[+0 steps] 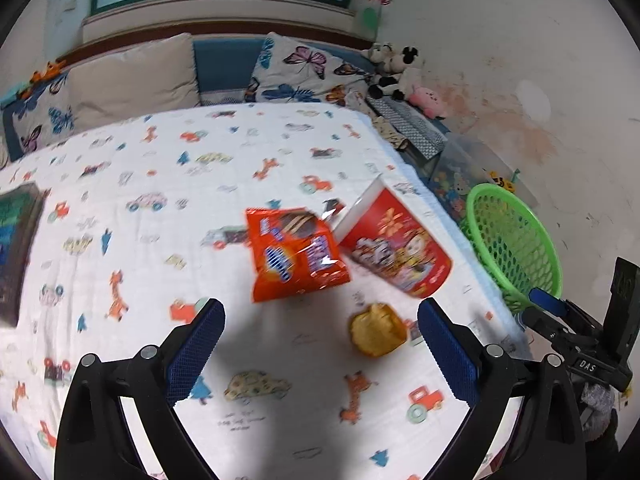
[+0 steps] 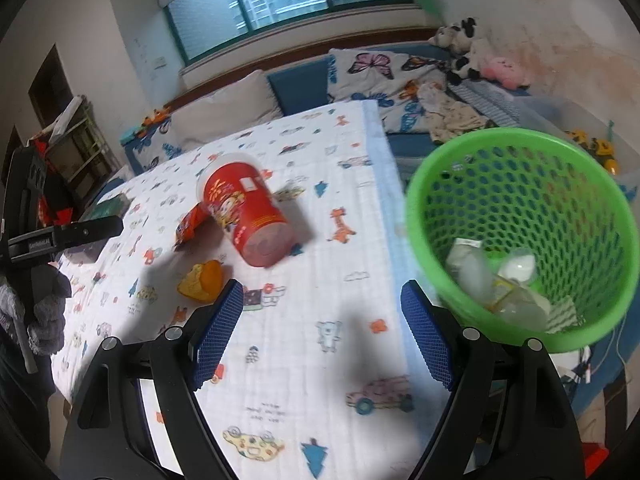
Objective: Collect trash
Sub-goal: 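Move both grippers back over the bed toward the red paper cup, then grasp the red paper cup with the right gripper while the left approaches the Ovaltine bag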
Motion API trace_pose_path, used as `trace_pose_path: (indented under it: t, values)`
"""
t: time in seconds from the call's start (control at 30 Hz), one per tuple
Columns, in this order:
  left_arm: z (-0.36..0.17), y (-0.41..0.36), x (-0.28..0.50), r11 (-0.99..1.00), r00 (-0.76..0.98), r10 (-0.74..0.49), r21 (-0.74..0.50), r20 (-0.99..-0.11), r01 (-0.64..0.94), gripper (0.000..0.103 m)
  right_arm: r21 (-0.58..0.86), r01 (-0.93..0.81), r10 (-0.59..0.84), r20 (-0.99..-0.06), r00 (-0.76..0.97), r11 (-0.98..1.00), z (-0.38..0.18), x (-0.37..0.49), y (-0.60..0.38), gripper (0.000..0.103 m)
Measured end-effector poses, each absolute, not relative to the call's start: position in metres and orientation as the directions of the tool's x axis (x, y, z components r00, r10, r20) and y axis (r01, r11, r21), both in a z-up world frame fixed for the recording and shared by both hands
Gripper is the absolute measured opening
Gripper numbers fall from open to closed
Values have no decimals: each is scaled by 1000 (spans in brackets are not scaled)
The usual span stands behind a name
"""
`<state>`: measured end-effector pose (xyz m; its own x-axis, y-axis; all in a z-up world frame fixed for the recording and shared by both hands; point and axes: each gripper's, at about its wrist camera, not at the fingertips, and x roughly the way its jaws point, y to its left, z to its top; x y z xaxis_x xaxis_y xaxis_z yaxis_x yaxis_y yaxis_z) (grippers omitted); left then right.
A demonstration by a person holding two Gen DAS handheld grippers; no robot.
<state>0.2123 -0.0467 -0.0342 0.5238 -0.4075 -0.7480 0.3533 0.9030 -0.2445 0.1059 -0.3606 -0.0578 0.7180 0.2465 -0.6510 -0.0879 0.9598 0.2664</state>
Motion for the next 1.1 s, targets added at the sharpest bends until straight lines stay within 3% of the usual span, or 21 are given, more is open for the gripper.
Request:
trace_pose_path:
  t: [0.87,1.0,1.1]
  values:
    - [-72,-21,235,925,480,-365,-254,-798,281,94,143,-327,325,-721,612,934,-99,211,-297,80]
    - [-74,-22,237,925,474,-363,-251,-802,284,94,146,-348,342,-717,608,926,-101,213,-293,67]
    - [-76,-21,238,925,471,-366,-257,-802,282,94,143,-346,340,-708,619,927,-99,211,-293,66]
